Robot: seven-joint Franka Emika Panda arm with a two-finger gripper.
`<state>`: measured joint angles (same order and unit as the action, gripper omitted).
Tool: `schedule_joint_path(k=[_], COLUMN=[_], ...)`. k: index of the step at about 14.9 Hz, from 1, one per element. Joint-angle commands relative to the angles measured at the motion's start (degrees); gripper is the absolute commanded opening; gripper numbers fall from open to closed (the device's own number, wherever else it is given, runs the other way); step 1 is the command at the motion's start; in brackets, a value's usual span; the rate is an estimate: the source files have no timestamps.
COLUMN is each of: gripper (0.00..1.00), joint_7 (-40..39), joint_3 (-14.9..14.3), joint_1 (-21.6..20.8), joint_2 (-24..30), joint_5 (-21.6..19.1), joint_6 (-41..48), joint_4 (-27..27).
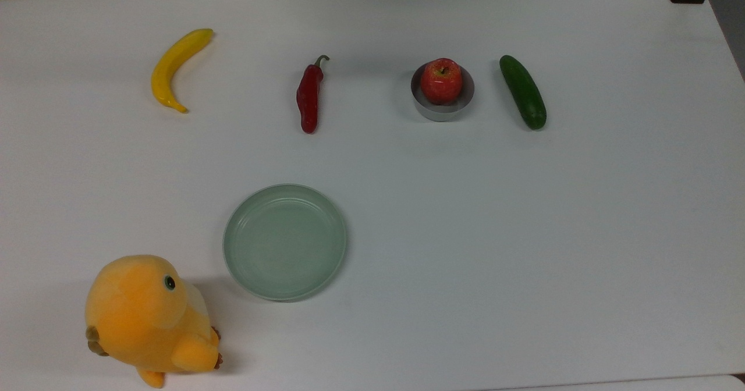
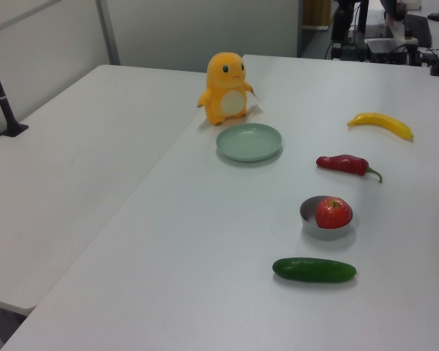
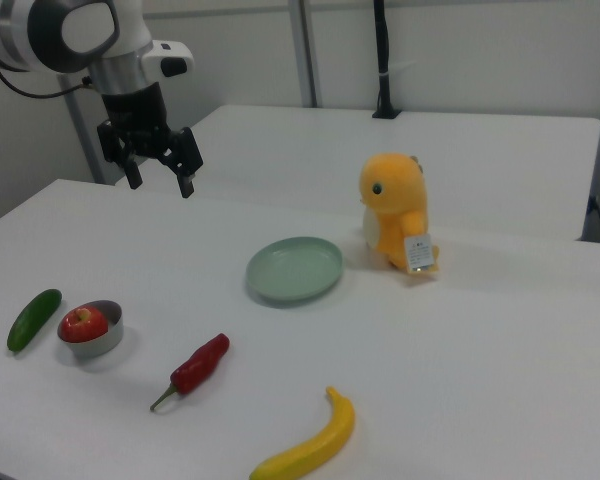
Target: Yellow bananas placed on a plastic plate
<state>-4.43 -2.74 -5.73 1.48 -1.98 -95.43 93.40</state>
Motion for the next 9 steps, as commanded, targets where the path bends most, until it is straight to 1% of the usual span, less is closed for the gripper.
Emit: schedule_joint_path(k=[1,6,9], gripper=[1.0,1.0,1.0], joint_7=[-1.0,-1.0,-2.0], joint_3=[-0.5,-0.5,-0.5], joint_1=[-1.0,-1.0,-0.3], joint_2=[0.7,0.9,1.5], joint_5=[0.5,0.5,0.9], joint_6=[-0.9,-0.3,2.1], joint_4=[1.6,1.8,1.5])
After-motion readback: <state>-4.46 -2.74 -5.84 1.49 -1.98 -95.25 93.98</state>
